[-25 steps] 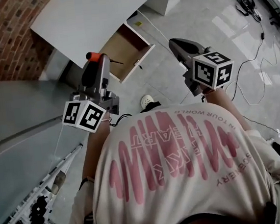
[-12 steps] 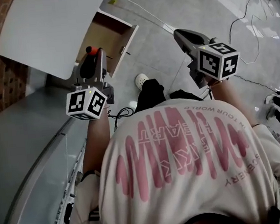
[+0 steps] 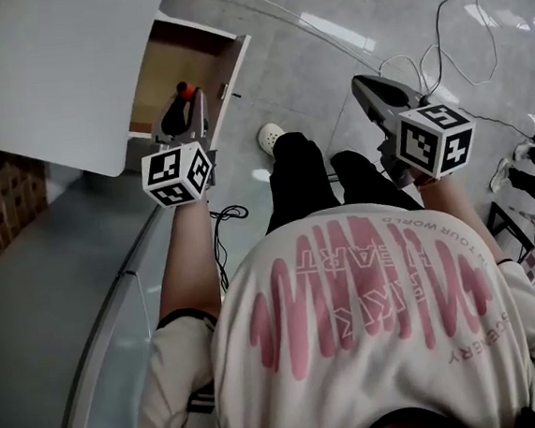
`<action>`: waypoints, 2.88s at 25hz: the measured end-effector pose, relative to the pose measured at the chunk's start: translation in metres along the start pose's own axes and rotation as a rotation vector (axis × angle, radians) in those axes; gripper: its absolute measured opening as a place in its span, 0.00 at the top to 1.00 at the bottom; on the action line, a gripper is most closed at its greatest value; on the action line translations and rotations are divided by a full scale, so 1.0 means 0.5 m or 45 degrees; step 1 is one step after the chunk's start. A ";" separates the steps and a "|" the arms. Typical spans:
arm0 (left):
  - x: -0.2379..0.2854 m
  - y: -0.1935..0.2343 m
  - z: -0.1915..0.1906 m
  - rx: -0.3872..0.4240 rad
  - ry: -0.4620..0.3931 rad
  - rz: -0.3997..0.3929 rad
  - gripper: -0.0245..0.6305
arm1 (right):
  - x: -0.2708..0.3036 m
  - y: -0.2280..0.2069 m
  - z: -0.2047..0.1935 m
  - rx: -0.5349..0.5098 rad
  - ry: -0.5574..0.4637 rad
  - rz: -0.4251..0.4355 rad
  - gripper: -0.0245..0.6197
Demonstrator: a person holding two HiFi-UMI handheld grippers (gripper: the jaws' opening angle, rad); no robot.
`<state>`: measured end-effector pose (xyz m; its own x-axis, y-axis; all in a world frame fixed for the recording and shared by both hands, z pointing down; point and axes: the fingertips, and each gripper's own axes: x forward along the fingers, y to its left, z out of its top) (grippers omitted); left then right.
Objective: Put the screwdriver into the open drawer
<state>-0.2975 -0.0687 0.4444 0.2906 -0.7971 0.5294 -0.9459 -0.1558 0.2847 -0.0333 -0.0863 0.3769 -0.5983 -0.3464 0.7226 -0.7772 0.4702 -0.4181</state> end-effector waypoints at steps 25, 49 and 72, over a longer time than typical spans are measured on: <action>0.241 0.159 -0.152 0.023 0.464 0.040 0.79 | 0.048 -0.166 -0.152 0.384 0.058 -0.082 0.95; 0.356 0.154 -0.264 0.078 0.693 0.040 0.79 | 0.056 -0.273 -0.266 0.601 0.055 -0.083 0.95; 0.404 0.172 -0.331 0.123 0.892 0.077 0.80 | 0.090 -0.319 -0.368 0.773 0.080 -0.039 0.95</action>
<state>-0.2960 -0.1464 0.7082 0.2310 -0.2482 0.9407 -0.9624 -0.2001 0.1836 0.0999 -0.0275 0.5774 -0.5757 -0.2949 0.7627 -0.7772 -0.0926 -0.6224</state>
